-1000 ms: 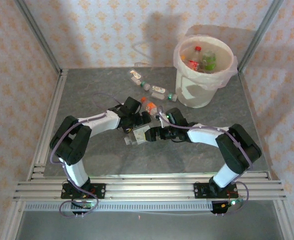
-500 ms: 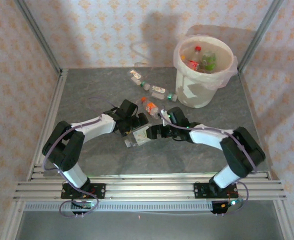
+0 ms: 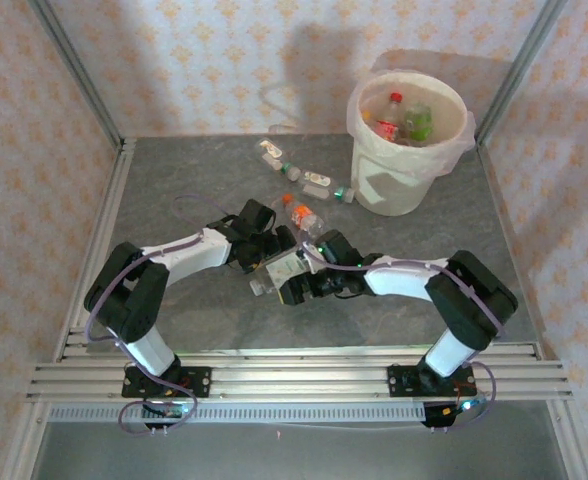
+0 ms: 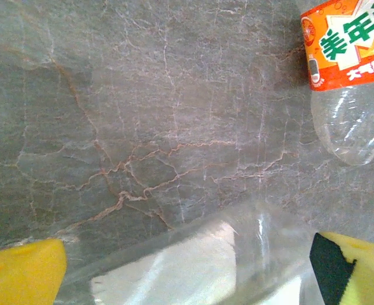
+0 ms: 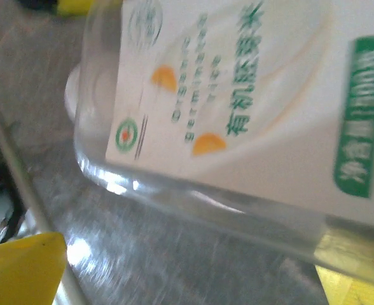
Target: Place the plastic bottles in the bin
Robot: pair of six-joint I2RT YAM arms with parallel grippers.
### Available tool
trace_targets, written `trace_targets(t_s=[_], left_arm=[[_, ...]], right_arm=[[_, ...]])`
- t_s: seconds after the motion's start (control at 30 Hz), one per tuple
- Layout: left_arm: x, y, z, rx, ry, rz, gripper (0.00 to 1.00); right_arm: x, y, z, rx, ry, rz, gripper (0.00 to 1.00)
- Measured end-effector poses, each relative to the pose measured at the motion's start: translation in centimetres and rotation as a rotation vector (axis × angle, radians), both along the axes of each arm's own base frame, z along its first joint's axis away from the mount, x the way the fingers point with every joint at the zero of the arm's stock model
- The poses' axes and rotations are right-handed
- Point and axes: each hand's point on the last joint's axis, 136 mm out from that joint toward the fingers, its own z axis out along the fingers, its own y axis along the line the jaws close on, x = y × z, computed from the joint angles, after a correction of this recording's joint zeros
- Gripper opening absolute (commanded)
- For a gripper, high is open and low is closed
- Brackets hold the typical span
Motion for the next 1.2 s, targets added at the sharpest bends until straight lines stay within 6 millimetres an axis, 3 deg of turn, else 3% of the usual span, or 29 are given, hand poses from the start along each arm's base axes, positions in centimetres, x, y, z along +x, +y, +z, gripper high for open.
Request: trace_targets(t_s=[0.2,0.23,0.37,0.67,0.9,1.1,1.2], left_arm=[[-1.4,-2.3,1.5,-0.047,-0.011,-0.007,1.0],[-1.3,-2.7,1.7,-0.052,-0.022,0.001,1.0],[-1.2,-4.3,2.5,-0.089,-0.04,0.017,1.0],[-1.2,-8.8,2.7,-0.239,-0.041,-0.04,1.0],[-1.3,-10.2,3.3,-0.316,-0.044,-0.08,1.0],[-3.0,-9.9,1.3,-0.329,0.002,-0.1,1.0],[-3.5,-10.3,1.5,-0.357,0.014,-0.134,1.0]], right_arm=[[6.1,-1.8,2.0,0.038,-0.111,-0.232,0.99],[6.3,-2.3,2.1,0.034,-0.115,-0.243,0.99],[6.5,-3.7,1.9,-0.016,-0.135,-0.298,0.99],[6.1,-9.0,3.1,-0.12,-0.242,-0.48,0.99],[6.6,-12.7,4.6,-0.132,-0.259,-0.615,0.99],[6.8,-16.3,3.9,-0.152,-0.151,-0.767,0.99],[6.8,-16.9,4.0,-0.129,-0.11,-0.81,0.99]])
